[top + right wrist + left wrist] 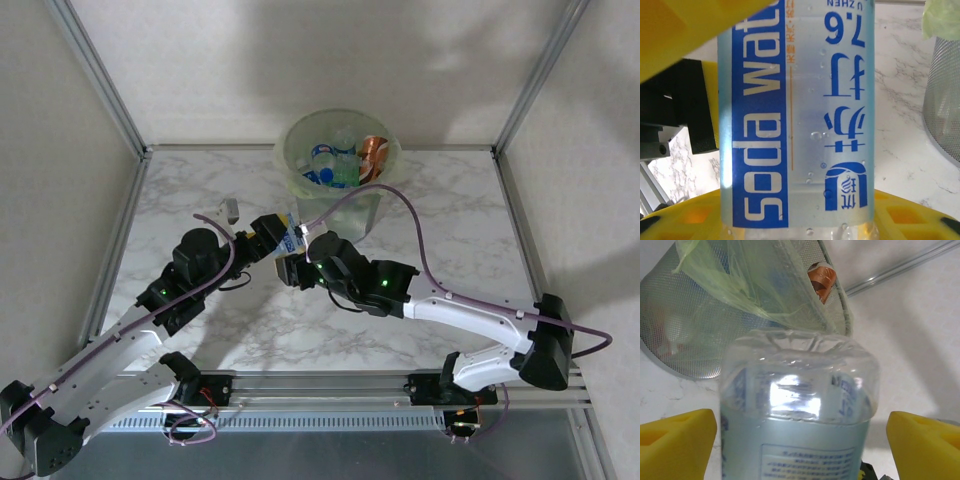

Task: Put the plastic bottles in the bin

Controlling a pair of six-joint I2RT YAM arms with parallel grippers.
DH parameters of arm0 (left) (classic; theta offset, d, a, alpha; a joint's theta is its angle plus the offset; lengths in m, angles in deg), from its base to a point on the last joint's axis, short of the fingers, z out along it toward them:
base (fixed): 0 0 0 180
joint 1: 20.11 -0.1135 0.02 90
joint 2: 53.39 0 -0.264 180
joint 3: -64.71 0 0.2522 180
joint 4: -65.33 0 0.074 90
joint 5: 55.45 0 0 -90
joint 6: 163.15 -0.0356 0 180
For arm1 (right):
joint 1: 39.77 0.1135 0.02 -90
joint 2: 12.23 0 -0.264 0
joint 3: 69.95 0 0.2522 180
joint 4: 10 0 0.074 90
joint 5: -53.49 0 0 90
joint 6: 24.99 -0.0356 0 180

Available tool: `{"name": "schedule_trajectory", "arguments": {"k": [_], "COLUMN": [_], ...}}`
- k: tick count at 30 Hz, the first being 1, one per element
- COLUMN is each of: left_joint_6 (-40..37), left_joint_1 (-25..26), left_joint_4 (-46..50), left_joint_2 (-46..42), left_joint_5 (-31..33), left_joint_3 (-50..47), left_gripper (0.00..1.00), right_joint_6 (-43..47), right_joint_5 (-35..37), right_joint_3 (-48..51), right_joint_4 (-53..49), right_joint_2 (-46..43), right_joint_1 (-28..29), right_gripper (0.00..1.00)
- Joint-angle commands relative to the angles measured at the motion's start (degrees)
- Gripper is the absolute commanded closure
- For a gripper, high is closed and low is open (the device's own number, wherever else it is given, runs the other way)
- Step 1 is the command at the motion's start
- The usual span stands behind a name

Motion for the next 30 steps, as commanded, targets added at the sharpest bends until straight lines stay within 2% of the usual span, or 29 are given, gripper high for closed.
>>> {"name": "schedule_trajectory", "arguments": {"k": [1,25,30], "left_joint_6": [-0.43,-0.30,-0.38], "left_joint_1": [-0.57,-1.22,-1.61], "left_joint_4": [-2.06,-1.04,0.31], "left_joint_2": [0.45,0.85,1.34], "left_joint_5": [-1.18,0.87,1.71], "left_joint_3": [-0.40,0.60,1.26], "left_gripper": [0.15,0.42,0.46], "right_joint_6": [1.14,2.11,1.78], "right_joint_5": [1.95,3.12,3.76], "right_joint_3": [-2.73,-4.78,-4.33], "right_joint_4": [-0.66,-2.28,-2.05], "right_joint_2": [0.35,0.85,0.29], "right_joint_1": [1.08,1.60,1.61], "right_gripper": [0.54,0.53,0.46]}}
